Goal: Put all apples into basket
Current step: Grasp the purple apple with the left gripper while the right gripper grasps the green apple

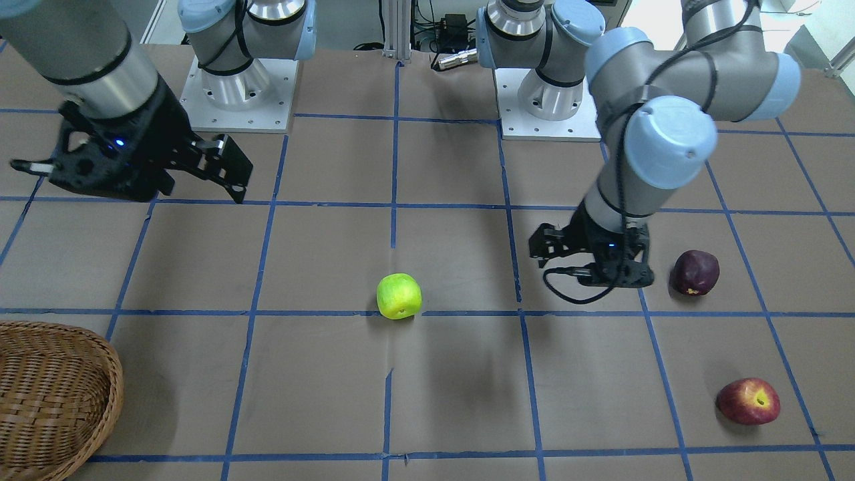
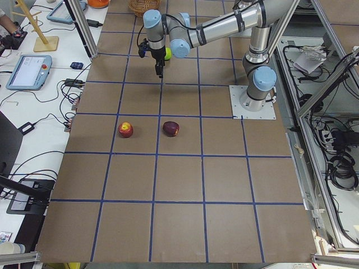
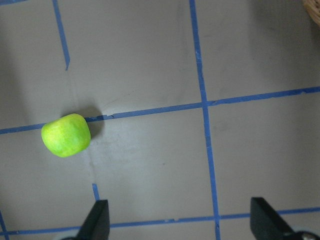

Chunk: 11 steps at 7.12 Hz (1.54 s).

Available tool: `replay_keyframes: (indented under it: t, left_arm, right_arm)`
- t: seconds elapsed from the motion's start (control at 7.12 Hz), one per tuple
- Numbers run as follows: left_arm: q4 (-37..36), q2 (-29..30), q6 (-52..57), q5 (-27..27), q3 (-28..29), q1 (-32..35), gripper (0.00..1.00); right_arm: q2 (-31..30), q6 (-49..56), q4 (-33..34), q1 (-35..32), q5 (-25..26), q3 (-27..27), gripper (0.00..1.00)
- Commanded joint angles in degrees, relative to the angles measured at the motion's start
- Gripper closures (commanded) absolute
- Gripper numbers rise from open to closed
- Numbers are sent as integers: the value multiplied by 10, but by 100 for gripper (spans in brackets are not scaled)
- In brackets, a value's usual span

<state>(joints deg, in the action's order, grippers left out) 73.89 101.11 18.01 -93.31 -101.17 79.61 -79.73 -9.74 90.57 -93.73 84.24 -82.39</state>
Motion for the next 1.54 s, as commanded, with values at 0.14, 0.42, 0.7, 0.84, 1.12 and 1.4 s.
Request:
replay_keyframes:
  t: [0.14,0.42,0.7,0.84,1.12,1.4]
  left_arm:
    - [-70,19,321,-31,-43,-181,0]
    - [-176,52,387,-45,-84,-212,0]
    - [-253,72,412,-49,-136,-226,0]
    - [-260,83,411,-51,-143,-227,0]
    - [-266,94,408,-61,-140,-227,16]
    - [-252,74,378,-59,-135,-215,100]
  right_arm:
    - [109,-50,101,-119,0,-4,0]
    - [157,-60,148,-144,-4,-23,0]
    - [188,-63,216,-154,-6,-56,0]
    - [193,-63,221,-155,-7,-59,0]
    - [200,-63,221,-160,-17,-61,0]
    - [203,-62,222,-160,-36,-60,0]
